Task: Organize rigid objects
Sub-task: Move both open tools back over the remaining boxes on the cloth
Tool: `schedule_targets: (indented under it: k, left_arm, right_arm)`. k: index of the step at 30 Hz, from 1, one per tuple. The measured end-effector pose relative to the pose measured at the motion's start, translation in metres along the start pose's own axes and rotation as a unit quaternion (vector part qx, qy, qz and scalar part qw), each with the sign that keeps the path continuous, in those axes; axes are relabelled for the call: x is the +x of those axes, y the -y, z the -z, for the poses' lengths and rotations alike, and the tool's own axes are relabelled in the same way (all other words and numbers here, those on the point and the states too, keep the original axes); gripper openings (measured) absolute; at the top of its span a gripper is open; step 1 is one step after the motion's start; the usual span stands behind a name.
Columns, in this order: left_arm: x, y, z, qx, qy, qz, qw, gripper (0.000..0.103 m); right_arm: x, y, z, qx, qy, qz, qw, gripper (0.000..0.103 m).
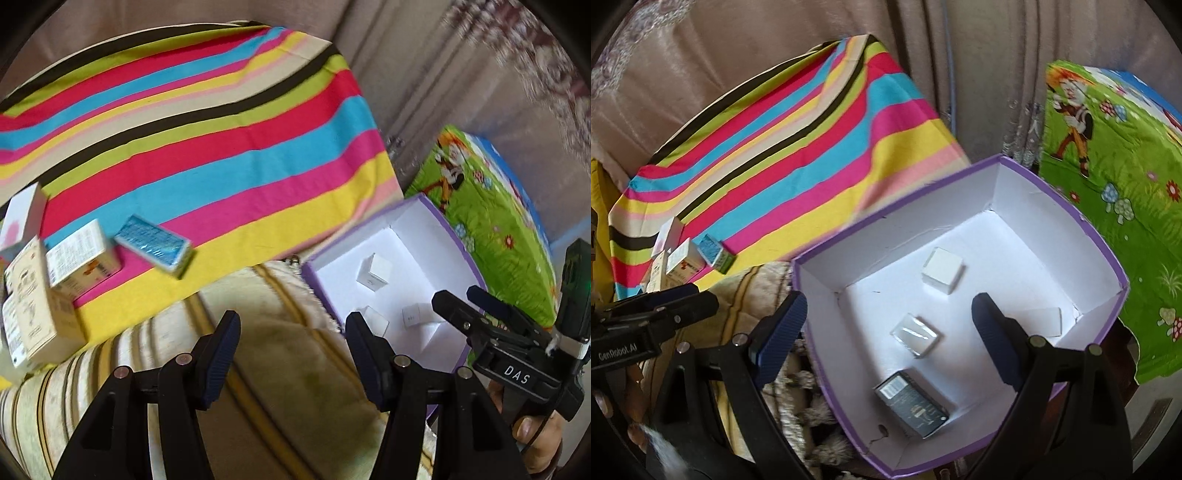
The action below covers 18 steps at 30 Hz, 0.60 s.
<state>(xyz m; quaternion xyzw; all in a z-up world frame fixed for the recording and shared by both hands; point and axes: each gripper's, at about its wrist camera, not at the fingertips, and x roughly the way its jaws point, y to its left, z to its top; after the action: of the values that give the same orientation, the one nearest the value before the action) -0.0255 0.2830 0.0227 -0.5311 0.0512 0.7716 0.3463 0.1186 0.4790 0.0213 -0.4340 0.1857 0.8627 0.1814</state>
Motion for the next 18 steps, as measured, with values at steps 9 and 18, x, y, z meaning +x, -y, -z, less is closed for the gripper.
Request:
schedule_targets:
  k: [9, 18]
  left_arm:
    - [-0.03, -0.048, 0.015, -0.06, 0.027, 0.006, 0.9978, 0.06]
    - [-0.07, -0.117, 0.049, -0.142, 0.063, 0.0, 0.9878, 0.06]
  right_arm:
    - [-0.003, -0.041, -0.004, -0.038, -0.011, -0.03, 0.999, 0.092]
    - [-0.001, -0.074, -0.006, -0.081, -0.018, -0.04, 0.996, 0.092]
